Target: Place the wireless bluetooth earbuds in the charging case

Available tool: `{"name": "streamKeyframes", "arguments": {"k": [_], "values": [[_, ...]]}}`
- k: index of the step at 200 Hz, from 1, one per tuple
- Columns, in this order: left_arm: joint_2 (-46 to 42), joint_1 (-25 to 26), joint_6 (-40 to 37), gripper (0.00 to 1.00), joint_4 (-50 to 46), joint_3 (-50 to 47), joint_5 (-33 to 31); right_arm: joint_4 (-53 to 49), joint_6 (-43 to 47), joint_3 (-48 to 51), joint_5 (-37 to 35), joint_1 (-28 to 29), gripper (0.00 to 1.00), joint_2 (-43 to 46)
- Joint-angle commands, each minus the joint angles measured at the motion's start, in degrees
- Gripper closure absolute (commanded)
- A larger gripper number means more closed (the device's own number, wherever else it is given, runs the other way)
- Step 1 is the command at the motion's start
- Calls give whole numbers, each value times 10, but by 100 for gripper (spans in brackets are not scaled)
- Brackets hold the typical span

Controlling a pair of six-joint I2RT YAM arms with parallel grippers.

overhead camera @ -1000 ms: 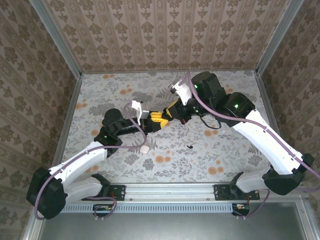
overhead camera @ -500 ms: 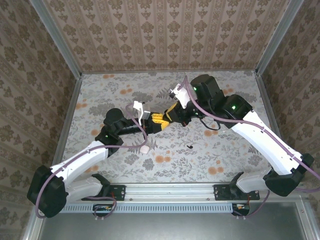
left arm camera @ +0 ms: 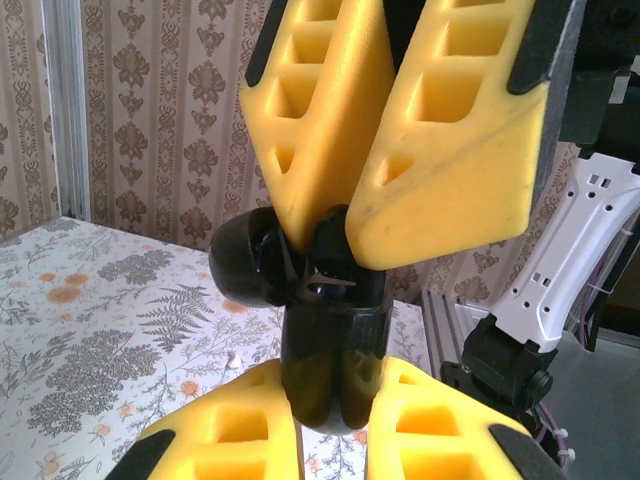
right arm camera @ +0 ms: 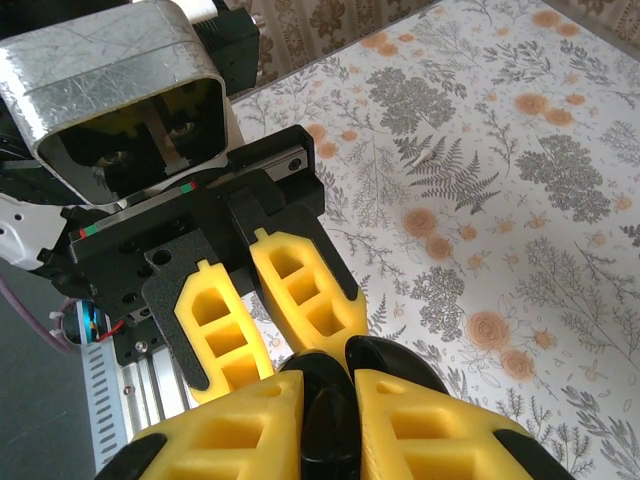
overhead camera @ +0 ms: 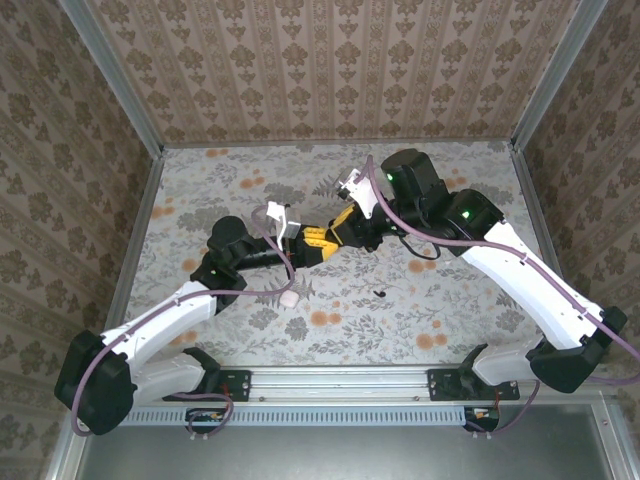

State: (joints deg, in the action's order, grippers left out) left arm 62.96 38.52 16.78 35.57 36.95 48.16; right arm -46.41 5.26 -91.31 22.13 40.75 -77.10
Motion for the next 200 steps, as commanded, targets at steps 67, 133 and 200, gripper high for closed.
{"name": "streamKeyframes", "arguments": {"k": [67, 133, 200], "values": [[-5, 2, 8, 100, 32, 14, -10, 14, -16, 5, 51, 7, 69, -12], [-3, 1, 6, 100, 32, 13, -15, 11, -82, -28, -5, -1, 52, -9], [-2, 2, 5, 100, 31, 11, -22, 11, -168, -65, 4, -15, 48, -15]]}}
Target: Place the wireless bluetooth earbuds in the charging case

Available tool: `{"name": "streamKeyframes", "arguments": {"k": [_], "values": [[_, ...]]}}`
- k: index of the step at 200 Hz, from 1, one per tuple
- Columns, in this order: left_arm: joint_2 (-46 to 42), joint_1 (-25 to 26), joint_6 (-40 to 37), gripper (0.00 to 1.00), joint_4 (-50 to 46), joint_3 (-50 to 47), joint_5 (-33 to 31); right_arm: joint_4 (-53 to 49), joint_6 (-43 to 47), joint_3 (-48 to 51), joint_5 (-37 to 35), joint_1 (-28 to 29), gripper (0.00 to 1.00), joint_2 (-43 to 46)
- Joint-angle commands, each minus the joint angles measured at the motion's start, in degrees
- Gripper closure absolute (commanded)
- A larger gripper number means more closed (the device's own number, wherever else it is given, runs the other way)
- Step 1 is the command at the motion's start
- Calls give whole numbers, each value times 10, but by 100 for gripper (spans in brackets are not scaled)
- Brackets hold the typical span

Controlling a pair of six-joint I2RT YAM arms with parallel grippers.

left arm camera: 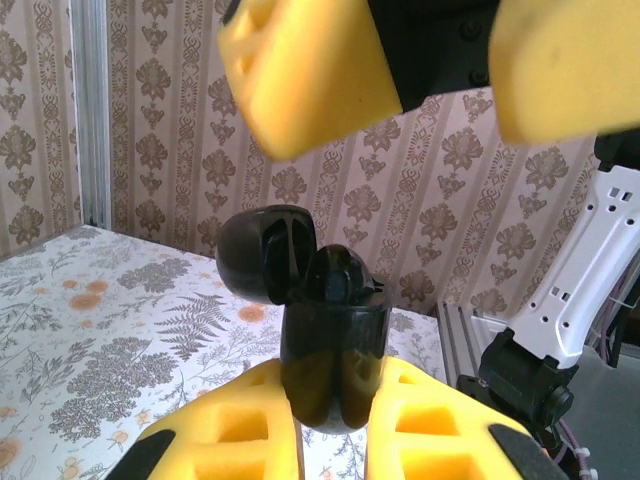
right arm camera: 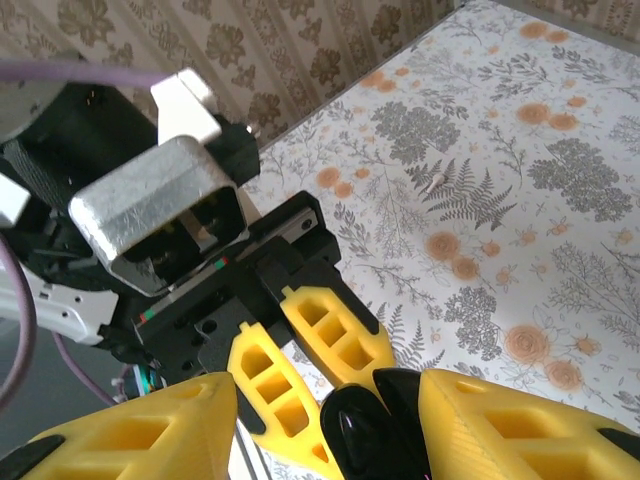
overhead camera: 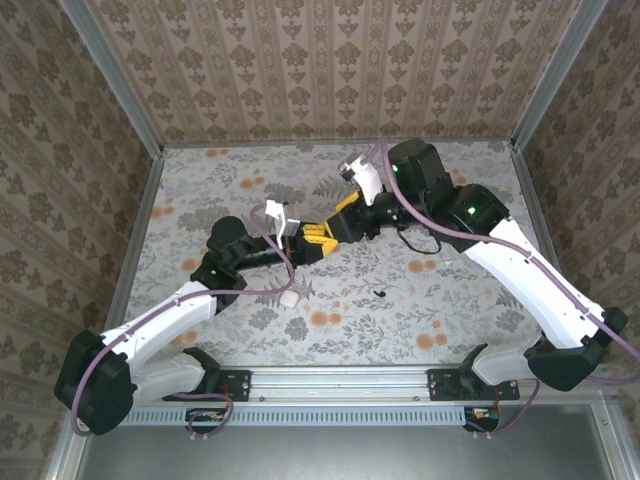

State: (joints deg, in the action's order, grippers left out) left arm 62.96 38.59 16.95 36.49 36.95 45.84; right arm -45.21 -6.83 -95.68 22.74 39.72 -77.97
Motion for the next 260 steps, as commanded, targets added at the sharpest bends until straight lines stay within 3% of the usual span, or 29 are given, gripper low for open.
{"name": "streamKeyframes", "arguments": {"k": [1, 61, 123, 167, 198, 260], "values": [[-2, 2, 3, 100, 22, 11, 1, -1, -48, -22, -2, -5, 48, -6], [-11, 2, -8, 100, 22, 0, -30, -3, -106, -11, -45, -12, 49, 23], [-38, 0, -30, 100, -1, -30, -130, -27, -206, 83, -120, -87, 50, 92], [-67, -1, -39, 100, -28, -57, -179, -96, -216, 169, -172, -104, 53, 105], [-75, -1, -44, 100, -35, -67, -189, -100, -275, 273, -164, -105, 57, 99], [-74, -1, -54, 100, -53, -65, -184, 45, -365, 462, -107, -105, 63, 68]]}}
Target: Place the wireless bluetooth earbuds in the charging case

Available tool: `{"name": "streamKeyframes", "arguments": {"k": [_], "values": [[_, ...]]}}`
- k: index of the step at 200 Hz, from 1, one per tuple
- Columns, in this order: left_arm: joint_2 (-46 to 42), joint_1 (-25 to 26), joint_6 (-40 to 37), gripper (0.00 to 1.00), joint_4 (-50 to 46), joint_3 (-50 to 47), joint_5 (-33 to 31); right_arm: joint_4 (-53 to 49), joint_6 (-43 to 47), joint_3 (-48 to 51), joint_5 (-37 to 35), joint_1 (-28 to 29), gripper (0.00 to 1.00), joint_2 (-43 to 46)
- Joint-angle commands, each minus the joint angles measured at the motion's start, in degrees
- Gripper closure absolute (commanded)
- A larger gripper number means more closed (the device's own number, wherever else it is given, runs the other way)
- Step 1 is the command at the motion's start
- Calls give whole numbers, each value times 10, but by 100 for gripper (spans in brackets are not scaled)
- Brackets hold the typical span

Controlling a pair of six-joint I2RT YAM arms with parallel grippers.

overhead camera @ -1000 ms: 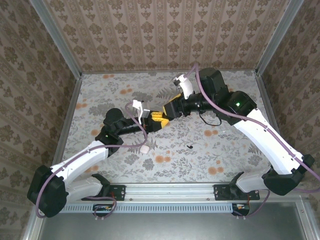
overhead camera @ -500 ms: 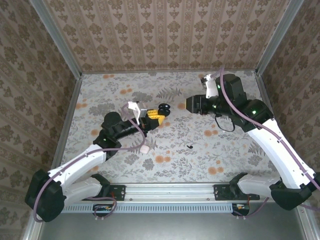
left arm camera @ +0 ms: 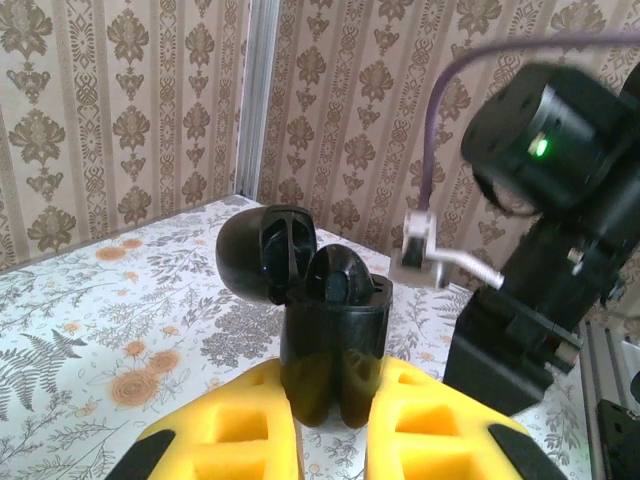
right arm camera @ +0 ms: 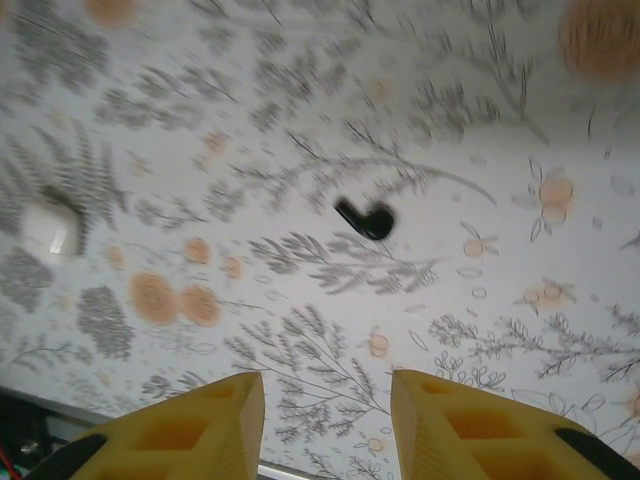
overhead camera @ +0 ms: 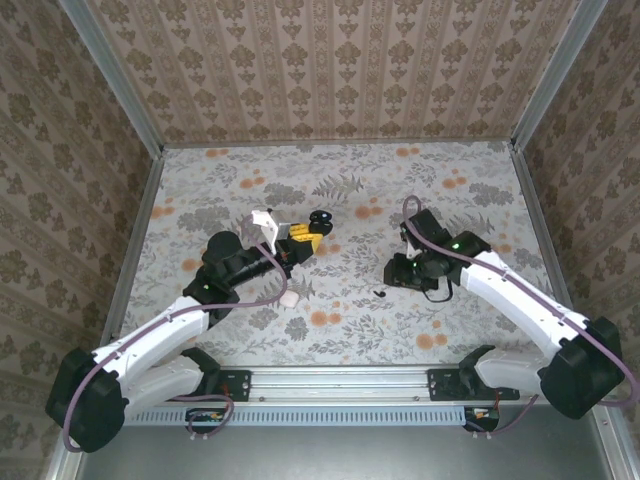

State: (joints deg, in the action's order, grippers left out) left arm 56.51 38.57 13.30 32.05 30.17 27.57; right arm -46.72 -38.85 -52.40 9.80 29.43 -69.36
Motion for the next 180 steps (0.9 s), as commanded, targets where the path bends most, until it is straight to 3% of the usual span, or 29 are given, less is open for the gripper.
{"name": "streamKeyframes", "arguments": {"k": [1, 49, 134, 180], "values": [[-9, -1, -18, 100, -10, 2, -2, 62, -45, 29, 22, -2, 63, -20], [-12, -1, -25, 100, -19, 0, -8, 133, -48, 73, 43, -2, 79, -91], [6, -2, -35, 100, -35, 15, -10, 184, -15, 68, 74, -1, 83, -206], [12, -2, -39, 100, -37, 18, -11, 125, 39, 2, 44, -11, 86, -258]]}}
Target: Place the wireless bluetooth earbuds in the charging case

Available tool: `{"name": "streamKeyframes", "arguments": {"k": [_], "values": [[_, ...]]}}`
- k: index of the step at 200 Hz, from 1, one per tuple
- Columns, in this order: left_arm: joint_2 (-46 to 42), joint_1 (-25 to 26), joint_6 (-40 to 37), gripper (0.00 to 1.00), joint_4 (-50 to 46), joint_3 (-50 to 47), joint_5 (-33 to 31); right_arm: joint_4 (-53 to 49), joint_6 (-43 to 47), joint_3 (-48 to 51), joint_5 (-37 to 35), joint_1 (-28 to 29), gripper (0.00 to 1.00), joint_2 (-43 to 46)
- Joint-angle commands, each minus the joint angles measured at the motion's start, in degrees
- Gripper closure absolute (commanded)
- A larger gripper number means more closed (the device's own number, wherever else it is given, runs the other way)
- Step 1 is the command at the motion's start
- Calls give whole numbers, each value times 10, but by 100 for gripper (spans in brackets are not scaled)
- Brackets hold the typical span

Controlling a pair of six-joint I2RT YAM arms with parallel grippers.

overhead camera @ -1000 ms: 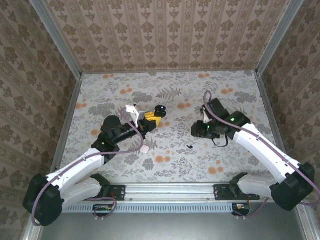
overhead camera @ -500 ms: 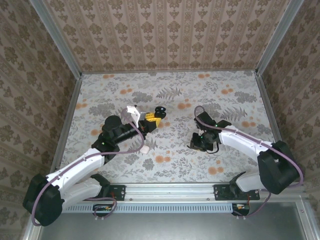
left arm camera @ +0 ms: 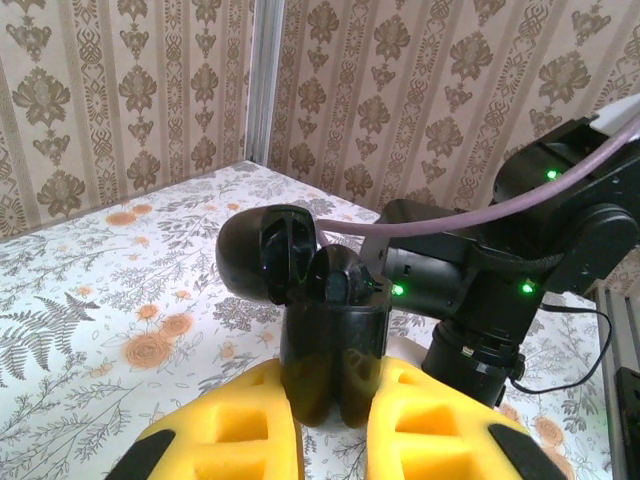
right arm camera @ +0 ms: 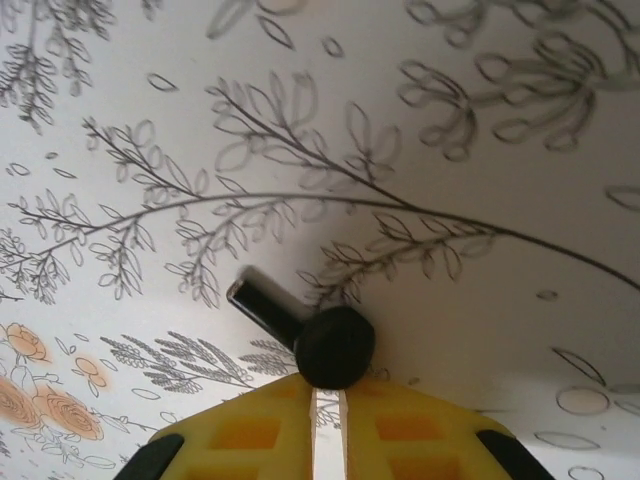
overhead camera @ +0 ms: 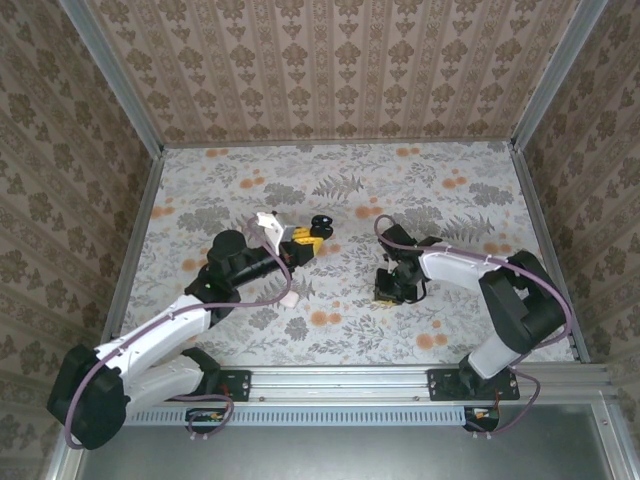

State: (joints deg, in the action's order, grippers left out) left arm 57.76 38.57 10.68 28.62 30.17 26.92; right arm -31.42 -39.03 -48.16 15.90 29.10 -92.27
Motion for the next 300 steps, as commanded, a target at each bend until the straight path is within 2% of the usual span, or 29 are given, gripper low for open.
{"name": "streamKeyframes", "arguments": {"k": [1, 62, 97, 134, 175, 223, 300], "values": [[0, -3, -12, 100, -4, 18, -5, -30, 42, -42, -18, -8, 86, -30], [5, -4, -19, 100, -11, 22, -12, -94, 125, -141, -52, -41, 85, -72], [10, -5, -19, 100, -11, 26, -13, -110, 141, -158, -49, -46, 85, -48], [22, -5, -18, 100, -6, 31, -8, -59, 118, -104, -15, -56, 83, -1], [32, -5, -18, 100, -4, 37, 0, -31, 66, -78, 2, -56, 74, -17], [23, -6, -18, 100, -5, 29, 0, 3, 15, -64, 6, -55, 74, -34], [7, -9, -21, 100, -7, 18, -5, 2, 10, -83, -5, -53, 74, -64]]}}
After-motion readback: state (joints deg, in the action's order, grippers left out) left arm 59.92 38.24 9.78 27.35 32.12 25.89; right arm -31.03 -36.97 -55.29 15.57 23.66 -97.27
